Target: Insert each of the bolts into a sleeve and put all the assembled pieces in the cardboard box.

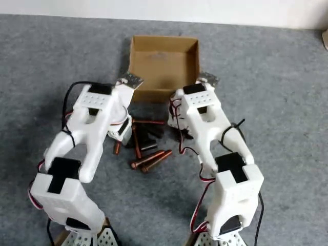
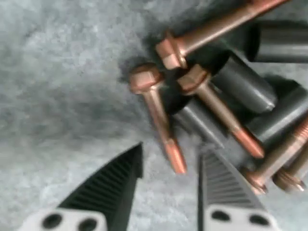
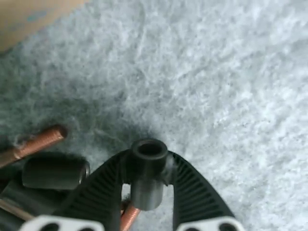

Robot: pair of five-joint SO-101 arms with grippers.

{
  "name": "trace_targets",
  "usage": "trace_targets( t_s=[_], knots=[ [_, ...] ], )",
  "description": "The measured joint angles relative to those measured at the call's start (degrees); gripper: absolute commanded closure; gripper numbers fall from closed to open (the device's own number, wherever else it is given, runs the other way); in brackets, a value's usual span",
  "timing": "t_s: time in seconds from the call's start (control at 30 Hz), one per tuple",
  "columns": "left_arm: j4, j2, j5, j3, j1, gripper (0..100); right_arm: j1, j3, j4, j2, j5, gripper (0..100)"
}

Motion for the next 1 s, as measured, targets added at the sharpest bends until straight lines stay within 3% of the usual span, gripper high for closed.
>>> trace_targets(
  t_s=[0.37,0.57,0.77,0.93,1.0],
  knots=[
    [-8.0,5.1,0.4,0.5,-0.2,78,0.0,0.0,-1.1,0.0,0.0,99.4],
    [0.8,16.6,3.6,-13.4,-0.3,80,0.0,0.0,-3.6,0.0,0.0,99.4],
    [2.4,18.0,8.4,-15.0,-0.3,80,0.0,0.0,-3.9,0.0,0.0,99.4],
    [2.4,18.0,9.4,-15.0,0.0,99,0.0,0.0,-3.9,0.0,0.0,99.4],
    [2.4,18.0,9.4,-15.0,1.4,99,0.0,0.0,-3.9,0.0,0.0,99.4]
  ],
)
